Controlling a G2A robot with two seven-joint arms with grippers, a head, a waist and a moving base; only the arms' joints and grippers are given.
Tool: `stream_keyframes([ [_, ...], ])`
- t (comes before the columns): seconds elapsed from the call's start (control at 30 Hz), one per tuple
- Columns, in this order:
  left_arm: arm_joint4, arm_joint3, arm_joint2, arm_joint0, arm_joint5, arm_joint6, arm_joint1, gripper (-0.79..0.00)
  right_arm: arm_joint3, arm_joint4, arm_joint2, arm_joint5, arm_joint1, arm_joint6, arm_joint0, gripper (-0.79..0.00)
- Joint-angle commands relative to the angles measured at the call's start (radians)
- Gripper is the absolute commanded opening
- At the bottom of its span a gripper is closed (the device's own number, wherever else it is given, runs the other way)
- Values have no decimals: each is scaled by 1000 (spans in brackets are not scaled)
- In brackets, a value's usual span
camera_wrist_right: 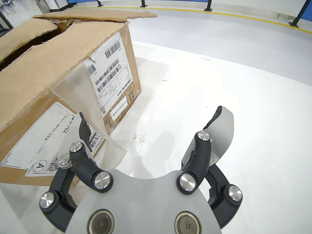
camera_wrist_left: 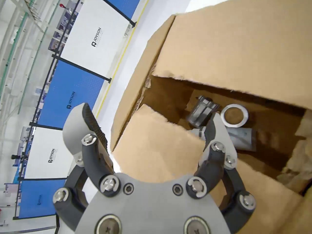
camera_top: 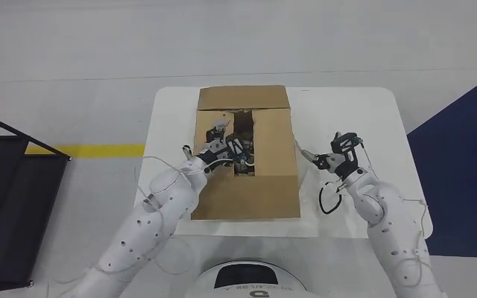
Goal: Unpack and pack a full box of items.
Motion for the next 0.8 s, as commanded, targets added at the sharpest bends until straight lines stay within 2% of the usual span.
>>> stream_keyframes([
  [0.0, 15, 13, 31, -13, -18, -20, -6, 0, -3, 1, -6, -3, 0, 4, 1, 0],
  [0.13, 20, 34, 67, -42, -28, -64, -18, 0, 3, -1, -27, -13, -1, 21, 15, 0],
  [0.23, -42, 29, 74, -54, 27, -64, -31, 0, 11, 9, -46, -30, -3, 27, 27, 0],
  [0.33, -149, -15, 58, -68, 117, -30, -46, 0, 19, 29, -60, -61, -3, 30, 38, 0],
  [0.4, -89, -25, 77, -78, 161, -13, -51, 0, 29, 45, -62, -84, -3, 33, 45, 0],
  [0.53, -66, -44, 136, -131, 182, 1, -71, 0, 30, 61, -66, -117, -1, 45, 57, 0],
  [0.63, -67, -10, 196, -198, 175, -26, -95, 0, 15, 115, -17, -180, 7, 7, 28, 0],
  [0.77, -91, 78, 295, -289, 188, -48, -140, 0, -6, 201, 148, -243, 27, -80, -83, 0],
])
